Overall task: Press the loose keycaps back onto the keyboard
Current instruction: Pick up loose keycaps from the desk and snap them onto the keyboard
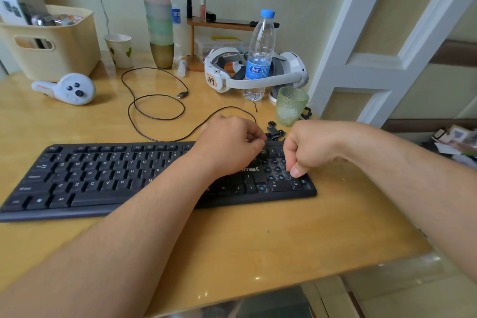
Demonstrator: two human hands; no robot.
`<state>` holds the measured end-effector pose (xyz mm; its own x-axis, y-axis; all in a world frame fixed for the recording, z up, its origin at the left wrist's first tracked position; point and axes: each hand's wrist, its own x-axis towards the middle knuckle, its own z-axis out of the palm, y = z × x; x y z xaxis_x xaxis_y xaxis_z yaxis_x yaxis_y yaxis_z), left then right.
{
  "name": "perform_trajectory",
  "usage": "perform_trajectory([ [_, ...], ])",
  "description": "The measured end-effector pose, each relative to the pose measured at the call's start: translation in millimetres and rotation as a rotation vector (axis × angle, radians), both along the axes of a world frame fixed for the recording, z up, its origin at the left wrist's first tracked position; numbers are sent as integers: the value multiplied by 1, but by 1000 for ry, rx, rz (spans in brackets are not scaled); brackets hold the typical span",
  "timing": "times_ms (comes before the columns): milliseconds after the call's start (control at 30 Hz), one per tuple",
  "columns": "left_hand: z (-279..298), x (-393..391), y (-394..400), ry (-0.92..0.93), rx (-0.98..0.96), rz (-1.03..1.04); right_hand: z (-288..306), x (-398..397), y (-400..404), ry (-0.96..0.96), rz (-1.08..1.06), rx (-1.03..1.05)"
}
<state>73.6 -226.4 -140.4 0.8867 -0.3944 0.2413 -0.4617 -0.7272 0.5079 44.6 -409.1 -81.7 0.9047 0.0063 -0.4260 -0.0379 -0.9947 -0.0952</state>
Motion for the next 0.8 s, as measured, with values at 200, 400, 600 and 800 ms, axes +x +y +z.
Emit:
perform_trajectory([
  [200,1,-1,0,-5,4,-3,0,0,7,-5,51,-77],
  [400,4,-4,-1,-14,-3,-18,1,-1,-8,-39,99,-2],
  [600,1,-6,-6,-26,8,-68,-1,-10,-17,-123,155,61],
  [800,-2,-16,-16,-14,96,-258,-18,-47,-31,-435,74,167],
])
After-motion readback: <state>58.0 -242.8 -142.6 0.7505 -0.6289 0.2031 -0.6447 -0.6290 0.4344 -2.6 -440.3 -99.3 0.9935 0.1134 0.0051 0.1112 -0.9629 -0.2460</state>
